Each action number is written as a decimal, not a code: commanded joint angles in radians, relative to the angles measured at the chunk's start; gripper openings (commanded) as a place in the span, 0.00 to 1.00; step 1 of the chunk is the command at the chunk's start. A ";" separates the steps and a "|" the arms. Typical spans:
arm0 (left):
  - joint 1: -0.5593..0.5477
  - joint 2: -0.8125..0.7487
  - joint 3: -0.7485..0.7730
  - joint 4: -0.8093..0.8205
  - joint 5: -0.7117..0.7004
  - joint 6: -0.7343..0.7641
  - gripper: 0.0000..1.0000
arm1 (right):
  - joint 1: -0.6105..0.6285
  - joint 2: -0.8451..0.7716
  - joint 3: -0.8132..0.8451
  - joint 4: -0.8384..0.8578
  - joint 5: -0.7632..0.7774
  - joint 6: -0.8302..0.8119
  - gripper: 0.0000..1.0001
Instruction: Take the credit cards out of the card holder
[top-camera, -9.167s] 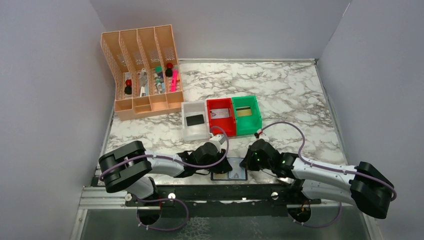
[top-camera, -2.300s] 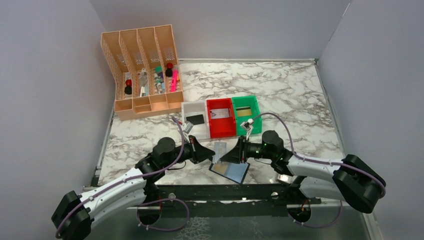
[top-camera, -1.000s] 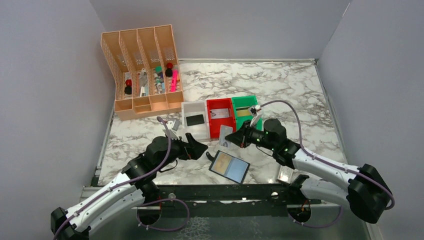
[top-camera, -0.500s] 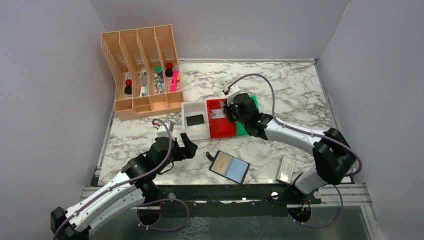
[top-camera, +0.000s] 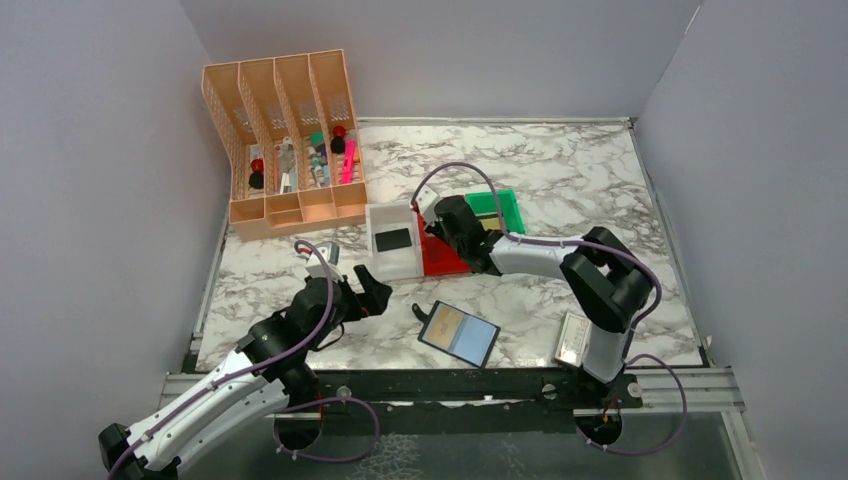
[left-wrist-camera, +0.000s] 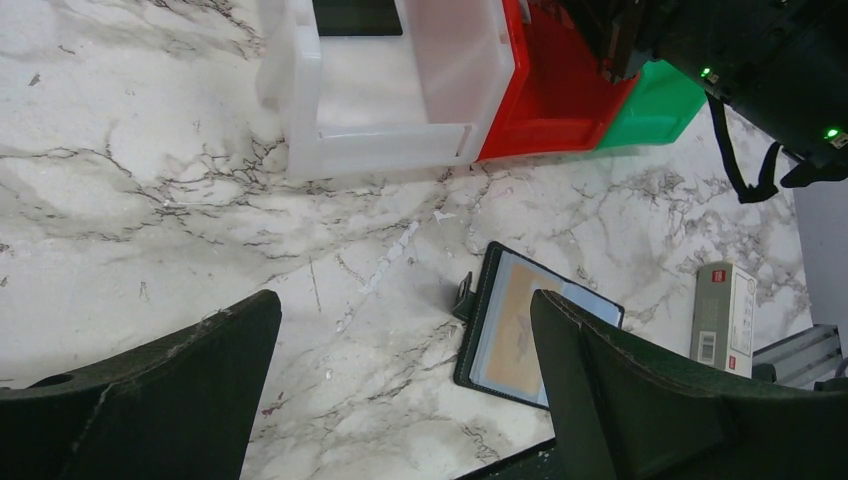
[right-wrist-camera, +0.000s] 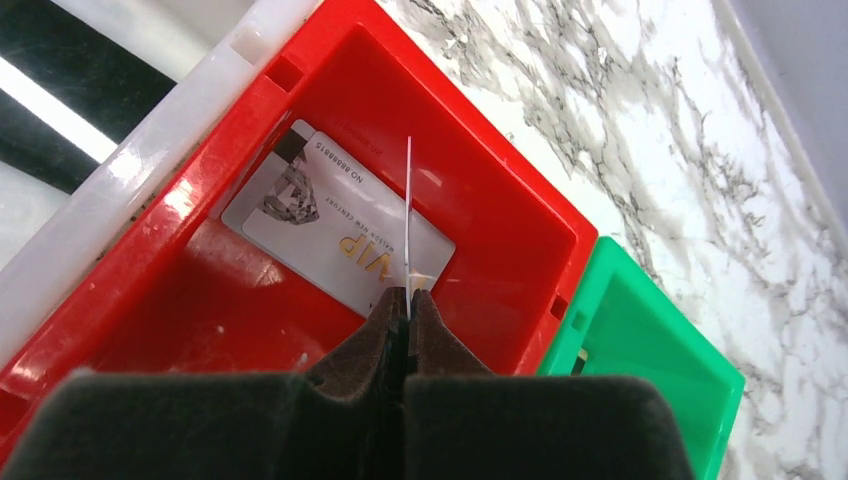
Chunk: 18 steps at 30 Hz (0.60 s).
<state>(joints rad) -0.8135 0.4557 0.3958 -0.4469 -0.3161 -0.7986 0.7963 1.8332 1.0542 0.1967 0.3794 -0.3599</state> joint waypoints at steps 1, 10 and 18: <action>0.002 0.002 0.002 0.017 -0.025 0.023 0.99 | 0.010 0.039 0.029 0.097 0.066 -0.152 0.02; 0.002 0.018 -0.005 0.043 -0.003 0.041 0.99 | 0.014 0.079 0.043 0.010 0.014 -0.205 0.12; 0.003 0.011 -0.013 0.052 0.025 0.038 0.99 | 0.014 0.100 0.092 -0.129 -0.008 -0.162 0.20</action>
<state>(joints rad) -0.8135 0.4736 0.3958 -0.4267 -0.3145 -0.7761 0.8062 1.9217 1.1103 0.1528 0.3904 -0.5400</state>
